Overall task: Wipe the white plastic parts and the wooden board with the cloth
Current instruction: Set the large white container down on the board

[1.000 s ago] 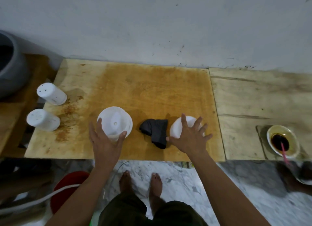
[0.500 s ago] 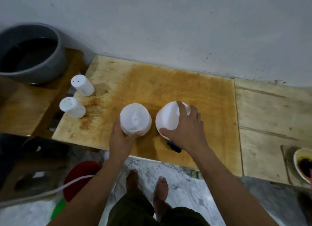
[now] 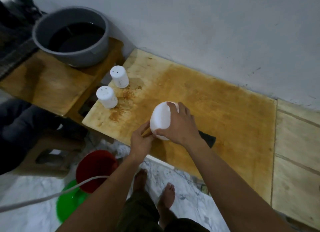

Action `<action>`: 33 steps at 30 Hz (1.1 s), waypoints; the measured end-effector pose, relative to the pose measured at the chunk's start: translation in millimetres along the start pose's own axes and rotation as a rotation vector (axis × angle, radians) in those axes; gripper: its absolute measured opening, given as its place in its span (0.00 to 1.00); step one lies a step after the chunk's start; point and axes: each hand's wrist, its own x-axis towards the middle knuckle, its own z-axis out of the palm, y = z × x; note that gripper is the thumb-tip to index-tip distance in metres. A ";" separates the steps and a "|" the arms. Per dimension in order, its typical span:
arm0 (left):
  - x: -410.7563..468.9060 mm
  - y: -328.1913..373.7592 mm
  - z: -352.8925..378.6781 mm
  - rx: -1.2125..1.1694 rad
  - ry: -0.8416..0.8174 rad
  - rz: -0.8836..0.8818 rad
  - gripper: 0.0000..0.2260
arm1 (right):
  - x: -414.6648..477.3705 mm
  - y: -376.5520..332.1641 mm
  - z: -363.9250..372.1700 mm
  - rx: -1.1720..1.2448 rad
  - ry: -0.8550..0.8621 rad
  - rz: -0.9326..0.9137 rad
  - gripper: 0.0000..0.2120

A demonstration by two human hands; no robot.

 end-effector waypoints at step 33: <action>32.3 76.2 19.6 -0.406 0.205 -0.052 0.17 | 59.8 44.8 -4.3 1.175 -0.054 0.314 0.33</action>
